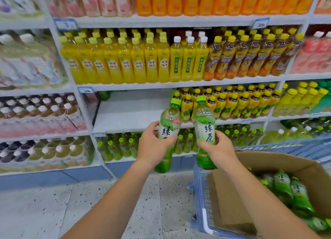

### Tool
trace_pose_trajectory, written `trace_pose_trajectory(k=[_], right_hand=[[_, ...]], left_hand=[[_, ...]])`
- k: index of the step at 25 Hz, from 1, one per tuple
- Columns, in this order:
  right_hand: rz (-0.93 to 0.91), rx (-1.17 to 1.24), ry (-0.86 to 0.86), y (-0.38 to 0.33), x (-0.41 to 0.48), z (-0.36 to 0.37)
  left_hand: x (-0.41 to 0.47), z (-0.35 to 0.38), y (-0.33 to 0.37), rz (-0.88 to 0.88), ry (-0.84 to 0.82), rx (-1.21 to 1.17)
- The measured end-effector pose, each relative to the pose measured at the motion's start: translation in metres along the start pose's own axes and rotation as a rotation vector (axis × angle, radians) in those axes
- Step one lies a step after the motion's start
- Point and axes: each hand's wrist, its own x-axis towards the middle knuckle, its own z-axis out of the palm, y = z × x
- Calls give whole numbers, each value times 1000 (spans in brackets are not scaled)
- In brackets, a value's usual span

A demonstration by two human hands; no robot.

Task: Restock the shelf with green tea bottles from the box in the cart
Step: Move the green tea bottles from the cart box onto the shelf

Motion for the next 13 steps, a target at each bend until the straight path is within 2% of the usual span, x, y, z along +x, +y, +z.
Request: trace_pose_trajectory(k=[5,13], right_hand=[[-18,34,-69,-43,8,87],[-73,11,-202,-85,63,185]], left_hand=[[21,-95,-3,-30,99,30],[79,-177,-3,-87,223,115]])
